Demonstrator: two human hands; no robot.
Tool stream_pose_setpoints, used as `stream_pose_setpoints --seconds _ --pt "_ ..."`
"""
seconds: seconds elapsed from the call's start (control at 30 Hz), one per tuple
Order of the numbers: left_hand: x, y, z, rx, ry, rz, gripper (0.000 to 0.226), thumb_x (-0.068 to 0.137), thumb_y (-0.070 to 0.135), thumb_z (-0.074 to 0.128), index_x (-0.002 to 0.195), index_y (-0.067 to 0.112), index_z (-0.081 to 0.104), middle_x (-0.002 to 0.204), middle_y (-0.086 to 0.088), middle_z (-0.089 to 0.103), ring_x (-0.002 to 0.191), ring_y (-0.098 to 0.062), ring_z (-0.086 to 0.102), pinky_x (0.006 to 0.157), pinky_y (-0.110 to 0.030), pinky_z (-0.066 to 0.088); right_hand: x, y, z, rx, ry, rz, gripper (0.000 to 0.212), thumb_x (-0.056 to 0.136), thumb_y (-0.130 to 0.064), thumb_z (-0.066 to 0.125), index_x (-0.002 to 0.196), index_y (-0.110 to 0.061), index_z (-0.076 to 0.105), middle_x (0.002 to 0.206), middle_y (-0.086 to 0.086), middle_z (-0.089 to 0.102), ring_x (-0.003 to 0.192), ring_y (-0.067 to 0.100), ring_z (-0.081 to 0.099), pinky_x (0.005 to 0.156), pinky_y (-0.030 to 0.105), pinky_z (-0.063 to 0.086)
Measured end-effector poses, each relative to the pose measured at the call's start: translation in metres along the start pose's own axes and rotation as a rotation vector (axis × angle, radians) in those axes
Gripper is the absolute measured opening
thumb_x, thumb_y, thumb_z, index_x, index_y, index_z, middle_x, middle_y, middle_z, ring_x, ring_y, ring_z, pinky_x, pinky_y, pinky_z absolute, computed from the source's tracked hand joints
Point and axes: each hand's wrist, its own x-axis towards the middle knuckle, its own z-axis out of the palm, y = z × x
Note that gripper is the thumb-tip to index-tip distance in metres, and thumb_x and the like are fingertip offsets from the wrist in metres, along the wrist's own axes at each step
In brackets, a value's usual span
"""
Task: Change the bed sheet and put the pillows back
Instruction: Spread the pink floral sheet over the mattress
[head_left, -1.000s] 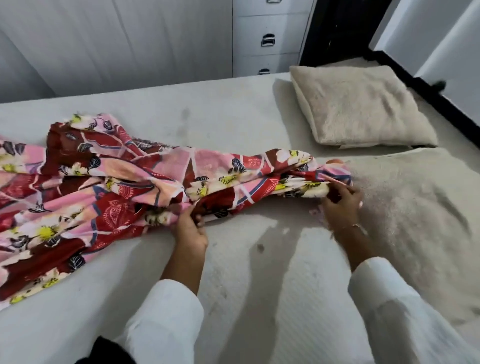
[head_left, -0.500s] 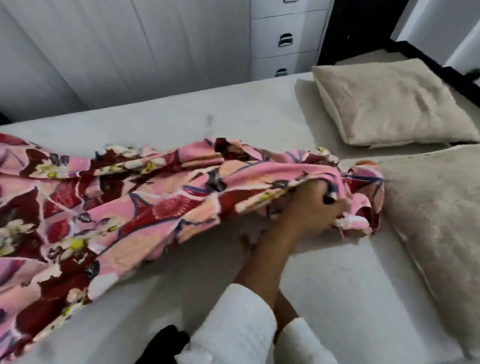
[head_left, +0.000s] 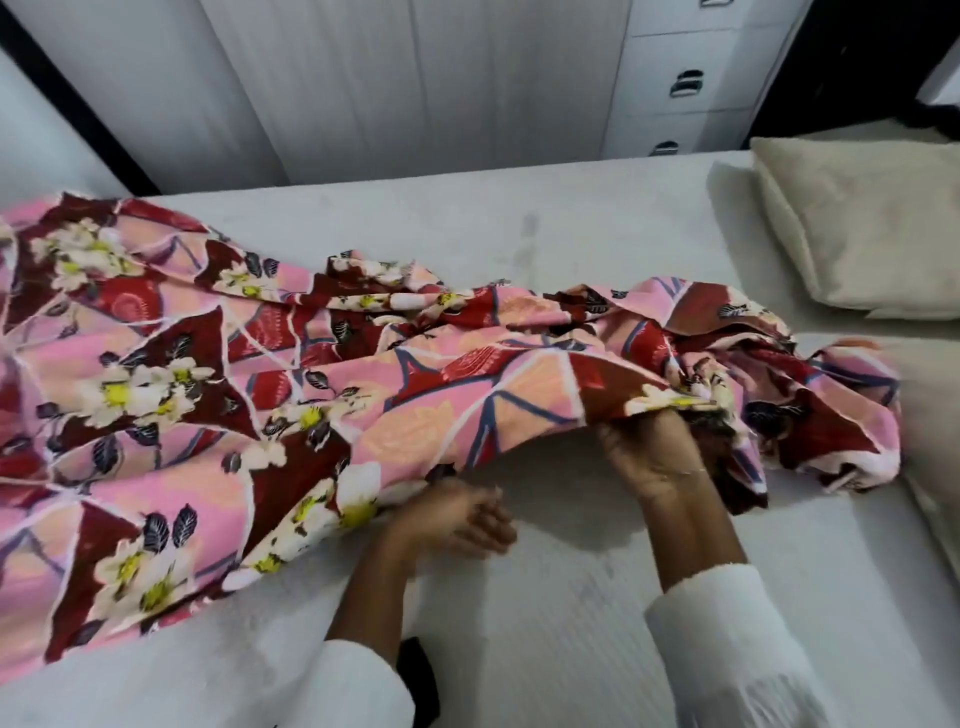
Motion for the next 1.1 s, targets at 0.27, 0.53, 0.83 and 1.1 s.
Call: stream_pose_setpoints --seconds 0.27,0.53,0.83,1.1 --pt "-0.004 -0.048 -0.058 -1.264 0.245 0.571 0.029 0.067 0.035 0.069 0.089 0.017 0.076 0.102 -0.005 0.071 0.087 -0.023 0.07 0.08 -0.046 0.053 -0.041 0.101 0.002 0.203 0.126 0.135 0.042 0.053 -0.049 0.079 0.078 -0.015 0.077 0.091 0.009 0.073 0.083 0.023 0.07 0.084 0.046 0.05" --pt "-0.025 -0.043 -0.065 -0.958 0.544 0.438 0.031 0.094 0.006 0.04 0.12 0.019 0.051 0.102 0.001 0.061 0.084 -0.01 0.057 0.077 -0.025 0.046 -0.064 0.131 -0.009 0.412 0.016 0.008 0.065 0.008 -0.002 0.085 0.071 -0.012 0.074 0.079 0.006 0.072 0.071 0.02 0.07 0.068 0.033 0.056" --pt "-0.066 -0.099 -0.093 -0.48 0.688 0.422 0.012 0.086 0.015 0.062 0.095 0.008 0.065 0.091 -0.008 0.066 0.085 -0.021 0.061 0.077 -0.029 0.052 -0.081 0.218 0.065 -0.378 -0.044 0.344 0.018 0.09 0.0 0.049 0.102 0.0 0.063 0.089 0.013 0.067 0.082 0.022 0.063 0.078 0.032 0.053" --pt "-0.081 -0.115 -0.098 -0.746 0.572 0.342 0.047 0.097 0.006 0.042 0.142 0.016 0.031 0.117 -0.009 0.052 0.104 -0.022 0.049 0.084 -0.034 0.046 -0.086 0.164 0.088 -0.497 0.21 -0.15 0.027 0.091 -0.002 0.043 0.069 -0.013 0.056 0.078 0.012 0.067 0.057 0.012 0.06 0.051 0.026 0.049"
